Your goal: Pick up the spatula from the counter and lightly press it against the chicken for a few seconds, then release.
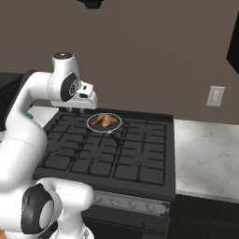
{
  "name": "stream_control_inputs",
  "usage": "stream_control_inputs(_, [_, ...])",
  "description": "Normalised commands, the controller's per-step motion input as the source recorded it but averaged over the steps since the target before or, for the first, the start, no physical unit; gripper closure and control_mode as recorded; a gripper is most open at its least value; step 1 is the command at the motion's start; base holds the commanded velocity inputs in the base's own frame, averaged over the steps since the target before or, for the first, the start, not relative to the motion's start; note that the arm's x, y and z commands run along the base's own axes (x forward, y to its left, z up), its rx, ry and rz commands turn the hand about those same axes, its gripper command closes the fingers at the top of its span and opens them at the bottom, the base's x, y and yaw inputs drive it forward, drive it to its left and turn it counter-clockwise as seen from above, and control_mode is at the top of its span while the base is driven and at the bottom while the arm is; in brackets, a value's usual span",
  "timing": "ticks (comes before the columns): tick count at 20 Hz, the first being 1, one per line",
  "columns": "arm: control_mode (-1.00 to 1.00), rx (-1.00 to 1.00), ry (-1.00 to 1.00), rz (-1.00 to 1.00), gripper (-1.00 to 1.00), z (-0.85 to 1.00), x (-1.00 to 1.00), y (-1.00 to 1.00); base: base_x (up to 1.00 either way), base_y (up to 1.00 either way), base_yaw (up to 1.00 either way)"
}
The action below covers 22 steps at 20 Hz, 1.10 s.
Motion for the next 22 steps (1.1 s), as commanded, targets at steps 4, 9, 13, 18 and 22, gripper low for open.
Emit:
stream_control_inputs(4, [-1.00, 0.00, 0.00, 0.00, -1.00, 0.00, -0.06, 0.00, 0.00, 0.00, 0.00])
stream_control_inputs(9, [-1.00, 0.03, -0.01, 0.00, -1.00, 0.00, -0.38, 0.14, 0.00, 0.00, 0.00])
stream_control_inputs(13, [-1.00, 0.00, -0.14, 0.00, -1.00, 0.00, -0.56, 0.42, 0.00, 0.00, 0.00])
stream_control_inputs(18, [-1.00, -0.04, -0.13, 0.00, -1.00, 0.00, -0.21, 0.57, 0.00, 0.00, 0.00])
stream_control_inputs(22, [-1.00, -0.03, -0.09, 0.00, -1.00, 0.00, -0.20, 0.67, 0.00, 0.00, 0.00])
